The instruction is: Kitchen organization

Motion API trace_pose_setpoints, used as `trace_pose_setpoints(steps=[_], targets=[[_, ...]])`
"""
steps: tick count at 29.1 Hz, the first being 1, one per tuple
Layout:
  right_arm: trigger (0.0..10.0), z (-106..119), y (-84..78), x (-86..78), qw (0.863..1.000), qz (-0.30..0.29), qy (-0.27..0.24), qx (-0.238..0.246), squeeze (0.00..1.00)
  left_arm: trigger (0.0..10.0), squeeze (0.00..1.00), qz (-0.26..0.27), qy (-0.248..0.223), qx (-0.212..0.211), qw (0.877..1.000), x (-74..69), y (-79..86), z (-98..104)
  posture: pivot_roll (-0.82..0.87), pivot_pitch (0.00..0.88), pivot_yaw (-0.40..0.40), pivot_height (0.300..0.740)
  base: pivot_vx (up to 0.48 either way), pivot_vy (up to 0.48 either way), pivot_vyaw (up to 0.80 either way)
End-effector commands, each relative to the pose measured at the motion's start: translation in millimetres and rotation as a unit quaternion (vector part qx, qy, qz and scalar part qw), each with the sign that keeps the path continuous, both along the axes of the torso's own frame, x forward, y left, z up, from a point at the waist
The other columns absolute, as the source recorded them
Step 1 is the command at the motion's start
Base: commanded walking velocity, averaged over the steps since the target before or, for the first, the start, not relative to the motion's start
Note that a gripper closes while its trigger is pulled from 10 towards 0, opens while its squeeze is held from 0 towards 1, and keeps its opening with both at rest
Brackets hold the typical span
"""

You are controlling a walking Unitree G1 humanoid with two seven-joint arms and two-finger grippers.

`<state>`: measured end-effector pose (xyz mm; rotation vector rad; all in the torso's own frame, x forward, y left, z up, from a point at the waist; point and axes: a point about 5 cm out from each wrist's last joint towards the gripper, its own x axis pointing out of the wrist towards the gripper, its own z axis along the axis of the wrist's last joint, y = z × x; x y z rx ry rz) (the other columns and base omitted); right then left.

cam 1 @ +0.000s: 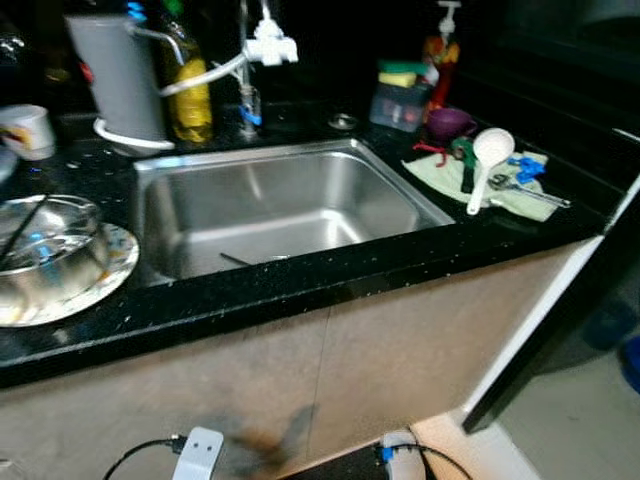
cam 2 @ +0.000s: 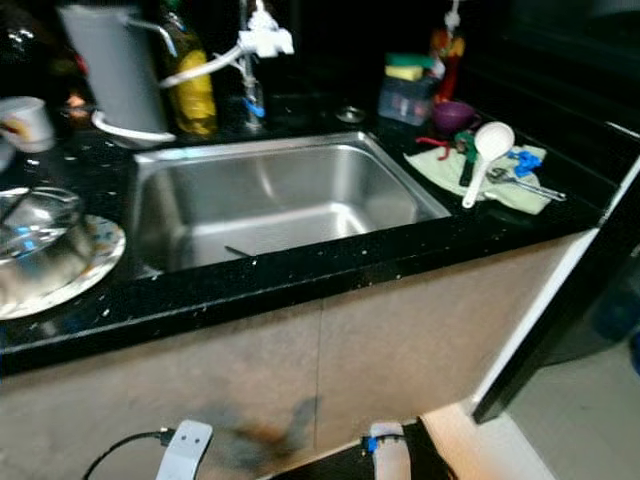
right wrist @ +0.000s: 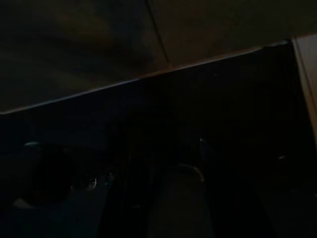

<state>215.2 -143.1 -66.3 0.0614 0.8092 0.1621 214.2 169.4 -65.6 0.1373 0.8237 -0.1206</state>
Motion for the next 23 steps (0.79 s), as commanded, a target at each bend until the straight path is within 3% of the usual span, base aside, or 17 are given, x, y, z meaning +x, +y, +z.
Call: trace_pose_setpoints(steps=[1,16,23], targets=[[10.0,-4.4,-1.0,-7.2,1.0,-0.005,0.011,0.001,0.0,10.0,0.0,-0.006,0.003,0.0,1.0,-1.7,-2.4,-1.3,-0.06,0.11,-0.046,0.74,0.0,0.0,0.0],[10.0,-6.1,2.1,-10.6,1.0,0.008,0.016,0.007,0.0,10.0,0.0,0.011,0.02,-0.012,1.0,-8.8,-2.6,-5.5,-0.06,0.11,-0.052,0.74,0.0,0.0,0.0],[10.0,-5.9,3.7,-10.4,1.0,0.012,0.015,0.008,0.0,10.0,0.0,0.011,0.011,0.01,1.0,-8.8,1.7,-4.7,-0.05,0.114,-0.052,0.74,0.0,0.0,0.0]])
